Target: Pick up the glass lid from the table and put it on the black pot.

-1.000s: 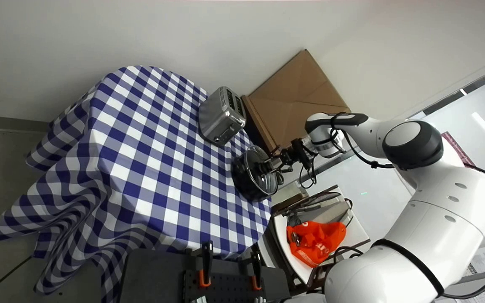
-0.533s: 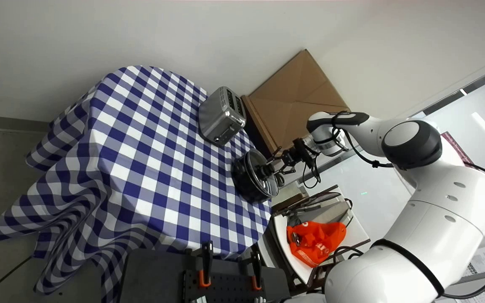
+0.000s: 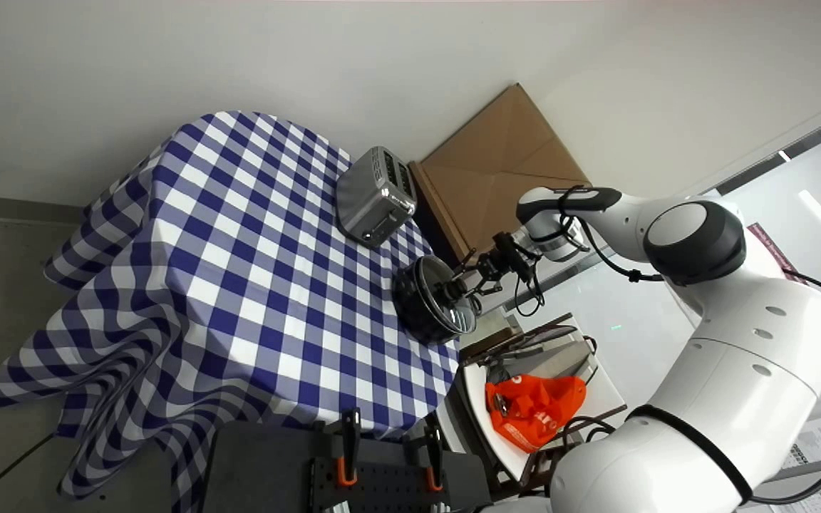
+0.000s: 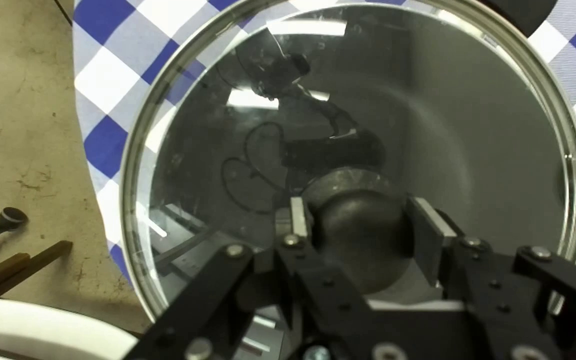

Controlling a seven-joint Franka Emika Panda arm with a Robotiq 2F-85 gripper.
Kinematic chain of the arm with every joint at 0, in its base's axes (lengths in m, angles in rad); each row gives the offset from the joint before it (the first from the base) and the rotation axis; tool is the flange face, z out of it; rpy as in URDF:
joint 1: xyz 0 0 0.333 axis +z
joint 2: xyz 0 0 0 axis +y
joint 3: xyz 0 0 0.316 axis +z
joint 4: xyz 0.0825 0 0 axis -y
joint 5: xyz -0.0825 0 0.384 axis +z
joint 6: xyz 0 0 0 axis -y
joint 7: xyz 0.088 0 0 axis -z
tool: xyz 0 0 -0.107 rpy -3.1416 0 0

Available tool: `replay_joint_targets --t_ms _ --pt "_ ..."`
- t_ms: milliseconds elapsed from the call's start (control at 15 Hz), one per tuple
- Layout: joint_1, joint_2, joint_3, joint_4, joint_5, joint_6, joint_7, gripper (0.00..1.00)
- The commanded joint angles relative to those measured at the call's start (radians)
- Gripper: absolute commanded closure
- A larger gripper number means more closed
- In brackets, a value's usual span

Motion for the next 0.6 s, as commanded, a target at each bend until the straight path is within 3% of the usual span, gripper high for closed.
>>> replay_joint_targets --t_ms 0,533 --pt "0.024 0.014 -0.015 0.026 -0.025 -0.003 0.027 0.75" --pt "0.061 0.021 -0.021 0.004 -0.064 0.102 0.042 0.75"
